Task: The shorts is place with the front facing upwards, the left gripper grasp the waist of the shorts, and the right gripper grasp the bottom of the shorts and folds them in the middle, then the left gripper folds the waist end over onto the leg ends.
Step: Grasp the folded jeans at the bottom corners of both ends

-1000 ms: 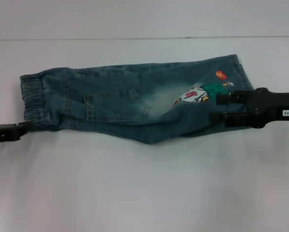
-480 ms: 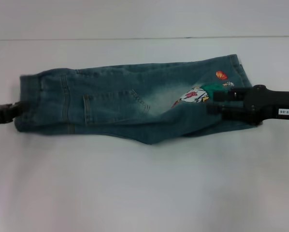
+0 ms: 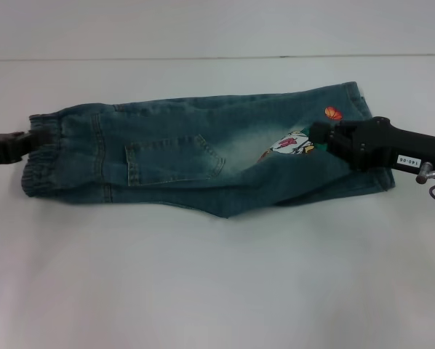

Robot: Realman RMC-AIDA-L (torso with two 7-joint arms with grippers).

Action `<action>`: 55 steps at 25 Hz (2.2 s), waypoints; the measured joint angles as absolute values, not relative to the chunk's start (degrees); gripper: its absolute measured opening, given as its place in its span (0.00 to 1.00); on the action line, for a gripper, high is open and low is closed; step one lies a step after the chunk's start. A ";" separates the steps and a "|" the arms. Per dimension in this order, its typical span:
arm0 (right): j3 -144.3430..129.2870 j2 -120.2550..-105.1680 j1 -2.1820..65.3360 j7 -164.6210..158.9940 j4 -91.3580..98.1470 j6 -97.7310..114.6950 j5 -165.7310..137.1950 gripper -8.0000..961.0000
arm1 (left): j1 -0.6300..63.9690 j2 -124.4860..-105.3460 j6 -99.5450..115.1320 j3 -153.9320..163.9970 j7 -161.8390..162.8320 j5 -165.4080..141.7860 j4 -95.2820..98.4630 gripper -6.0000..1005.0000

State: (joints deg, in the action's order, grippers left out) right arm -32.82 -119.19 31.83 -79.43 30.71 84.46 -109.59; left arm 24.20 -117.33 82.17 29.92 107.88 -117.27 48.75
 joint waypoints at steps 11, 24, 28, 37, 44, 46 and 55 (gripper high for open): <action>-33.46 -118.42 31.88 -79.93 31.11 85.17 -109.91 0.02 | 22.99 -114.71 81.65 29.60 113.85 -122.45 48.32 0.27; -34.00 -118.29 33.33 -79.40 30.71 84.61 -109.95 0.01 | 22.82 -115.16 72.40 31.85 110.15 -126.23 45.47 0.60; -34.01 -118.29 33.38 -79.38 30.62 84.38 -109.90 0.01 | 23.17 -115.14 68.42 36.20 108.85 -126.27 43.93 0.70; -34.02 -118.45 33.81 -79.55 30.50 83.69 -109.94 0.01 | 24.38 -115.38 64.57 42.88 107.01 -126.30 42.61 0.72; -34.02 -118.47 33.67 -79.85 30.50 83.45 -109.84 0.01 | 24.11 -116.44 63.59 43.27 105.61 -126.31 43.77 0.48; -34.01 -118.47 33.67 -79.86 30.50 83.39 -109.84 0.01 | 24.15 -116.44 63.59 43.40 105.54 -126.31 43.80 0.44; -34.01 -118.64 33.90 -79.89 30.49 82.51 -109.90 0.01 | 24.16 -116.26 65.16 43.19 104.86 -126.26 44.22 0.23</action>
State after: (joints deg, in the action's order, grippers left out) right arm -34.01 -118.64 33.90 -79.89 30.49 82.51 -109.90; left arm 24.16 -116.26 65.16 43.19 104.86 -126.26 44.22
